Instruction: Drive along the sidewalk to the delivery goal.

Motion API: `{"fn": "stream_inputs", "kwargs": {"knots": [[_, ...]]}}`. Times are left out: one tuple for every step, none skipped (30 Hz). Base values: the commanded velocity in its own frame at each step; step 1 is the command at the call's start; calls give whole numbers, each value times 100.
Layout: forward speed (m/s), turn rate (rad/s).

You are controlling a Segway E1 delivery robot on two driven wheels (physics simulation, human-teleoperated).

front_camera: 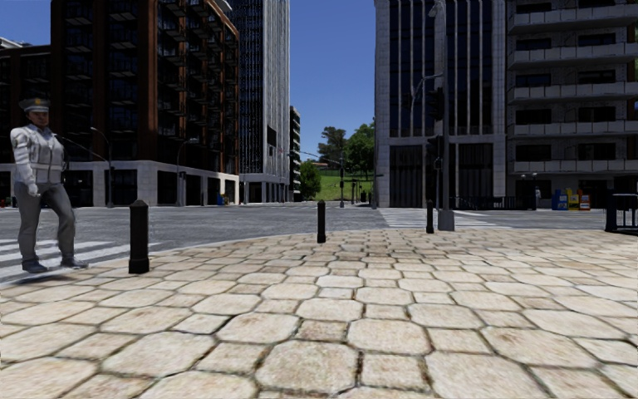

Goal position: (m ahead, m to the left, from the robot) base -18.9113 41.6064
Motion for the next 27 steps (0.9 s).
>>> {"fn": "stream_inputs", "kwargs": {"knots": [[143,87],[130,120],[122,120],[118,120],[110,120],[110,120],[100,120],[93,120],[81,120],[74,120],[74,120],[72,120],[71,120],[71,120],[71,120],[71,120],[71,120],[71,120],[71,120],[71,120],[71,120],[71,120],[71,119],[72,0],[88,0],[115,0],[144,0]]}}
